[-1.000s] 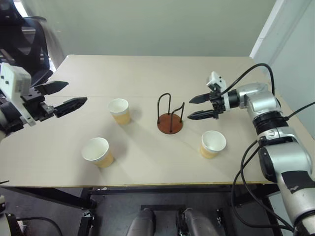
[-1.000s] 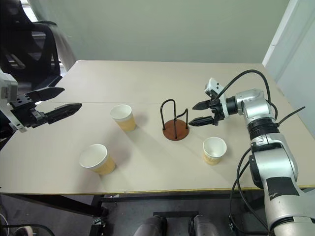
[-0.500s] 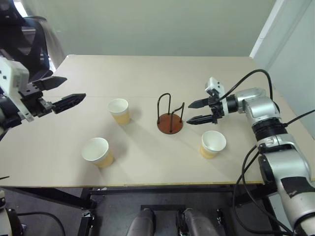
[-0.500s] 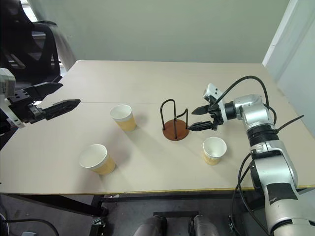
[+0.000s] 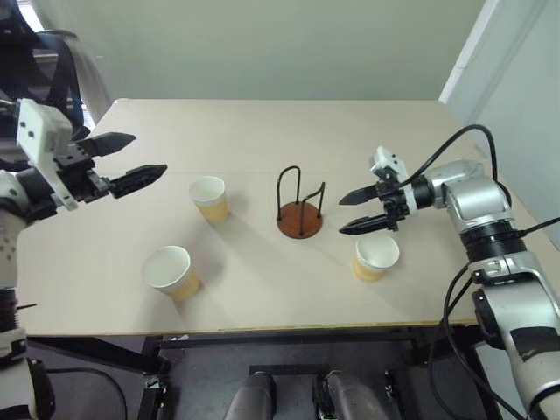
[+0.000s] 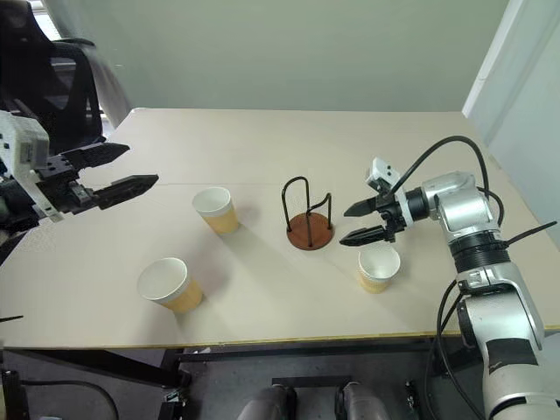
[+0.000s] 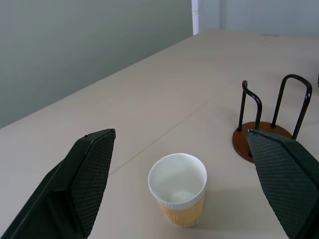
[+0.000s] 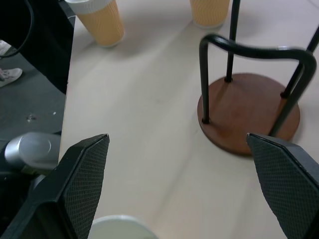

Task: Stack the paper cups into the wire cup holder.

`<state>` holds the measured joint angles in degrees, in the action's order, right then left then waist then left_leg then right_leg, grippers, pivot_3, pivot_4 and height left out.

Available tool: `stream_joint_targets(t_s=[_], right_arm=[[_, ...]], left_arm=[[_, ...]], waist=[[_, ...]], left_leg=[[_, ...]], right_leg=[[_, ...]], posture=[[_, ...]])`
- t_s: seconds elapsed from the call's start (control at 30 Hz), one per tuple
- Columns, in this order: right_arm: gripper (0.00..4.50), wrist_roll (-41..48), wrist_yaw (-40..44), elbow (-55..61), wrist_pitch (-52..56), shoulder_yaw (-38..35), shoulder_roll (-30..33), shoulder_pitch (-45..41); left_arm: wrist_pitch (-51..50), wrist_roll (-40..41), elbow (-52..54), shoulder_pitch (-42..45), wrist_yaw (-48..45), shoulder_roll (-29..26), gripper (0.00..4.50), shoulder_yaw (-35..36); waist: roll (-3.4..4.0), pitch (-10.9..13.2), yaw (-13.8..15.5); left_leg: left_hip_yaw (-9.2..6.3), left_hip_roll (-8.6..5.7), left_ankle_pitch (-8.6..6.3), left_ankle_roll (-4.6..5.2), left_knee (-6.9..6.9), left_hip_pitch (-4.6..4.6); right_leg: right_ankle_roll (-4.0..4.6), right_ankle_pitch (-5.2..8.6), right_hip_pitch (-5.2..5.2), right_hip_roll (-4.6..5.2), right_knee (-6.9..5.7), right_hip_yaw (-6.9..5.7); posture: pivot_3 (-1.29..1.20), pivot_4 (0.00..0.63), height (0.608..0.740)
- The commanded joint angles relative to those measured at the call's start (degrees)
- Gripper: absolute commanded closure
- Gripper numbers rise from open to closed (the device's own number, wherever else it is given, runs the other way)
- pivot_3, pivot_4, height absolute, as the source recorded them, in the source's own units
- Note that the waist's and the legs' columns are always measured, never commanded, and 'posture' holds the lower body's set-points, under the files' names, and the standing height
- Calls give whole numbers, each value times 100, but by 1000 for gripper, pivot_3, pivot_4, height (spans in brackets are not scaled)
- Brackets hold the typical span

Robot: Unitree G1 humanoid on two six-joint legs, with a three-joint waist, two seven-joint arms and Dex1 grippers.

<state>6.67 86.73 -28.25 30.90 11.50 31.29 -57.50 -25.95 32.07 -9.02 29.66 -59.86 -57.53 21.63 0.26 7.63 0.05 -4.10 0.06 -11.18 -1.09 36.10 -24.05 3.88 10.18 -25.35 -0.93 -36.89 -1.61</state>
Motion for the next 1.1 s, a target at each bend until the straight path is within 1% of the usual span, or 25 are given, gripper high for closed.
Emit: stream_joint_targets(t_s=[0.03,0.07,0.1,0.2,0.37,0.43,0.67,0.83,0.87,0.9,0.93,1.1], right_arm=[[0,31,-454,86,-84,1,-272,-89],[0,5,-558,20,-147,5,-349,-120],[0,-21,-666,-9,-190,26,-433,-143],[0,-95,-945,-80,-378,96,-631,-185],[0,-178,-1163,-107,-517,185,-830,-238],[0,-213,-1245,-173,-586,199,-865,-275],[0,-245,-1409,-99,-563,269,-918,-273],[0,-254,-1609,-18,-317,305,-990,-269],[396,-259,-1666,-16,-256,306,-1009,-278],[593,-266,-1720,-12,-196,308,-1025,-285],[932,-270,-1776,-3,-125,308,-1042,-290],[2844,-273,-1996,-17,117,322,-1108,-317]], left_arm=[[75,14,208,-77,21,-56,18,185],[56,22,256,-120,38,-56,18,210],[36,44,292,-185,40,-75,18,271],[9,98,368,-350,51,-129,18,436],[-23,134,486,-504,89,-124,18,619],[-36,141,534,-545,109,-107,18,665],[-50,161,623,-629,169,-73,18,727],[-14,164,583,-572,203,-40,18,657],[-8,165,572,-556,209,-36,0,640],[-3,167,566,-546,213,-32,0,626],[0,170,559,-540,212,-32,0,621],[8,170,539,-517,210,-38,0,604]], waist=[[1,0,-12],[1,0,-14],[1,0,-13],[0,0,-8],[1,0,9],[0,0,17],[0,0,24],[0,0,19],[0,0,19],[1,0,19],[0,0,19],[0,0,22]], left_leg=[[0,0,5,8,0,1],[0,0,13,19,0,1],[-1,0,34,55,0,2],[-2,0,36,62,-1,-2],[-3,-1,15,39,-1,-5],[-3,0,-12,-3,-1,-6],[-3,-1,-13,-5,0,-5],[-3,0,-14,-8,0,-4],[-3,0,-14,-8,0,-4],[-3,0,-14,-8,0,-3],[-3,0,-14,-8,0,-4],[-3,-1,-14,-8,0,-4]], right_leg=[[0,0,0,0,-1,0],[0,0,0,0,-2,0],[0,0,0,0,-2,0],[-3,2,-1,0,0,0],[-2,3,-1,0,4,0],[-2,3,-2,0,3,0],[-1,2,-2,0,1,-1],[-1,3,-2,0,0,-1],[-1,3,-2,0,0,-1],[-1,3,-2,0,0,0],[-1,3,-2,0,0,-1],[-1,3,-2,0,0,0]], posture=[[0,150,740],[0,150,740],[0,150,740],[0,150,740],[0,150,740],[0,150,740],[0,150,740],[0,150,740],[0,150,740],[0,150,740],[0,150,740],[0,150,740]])
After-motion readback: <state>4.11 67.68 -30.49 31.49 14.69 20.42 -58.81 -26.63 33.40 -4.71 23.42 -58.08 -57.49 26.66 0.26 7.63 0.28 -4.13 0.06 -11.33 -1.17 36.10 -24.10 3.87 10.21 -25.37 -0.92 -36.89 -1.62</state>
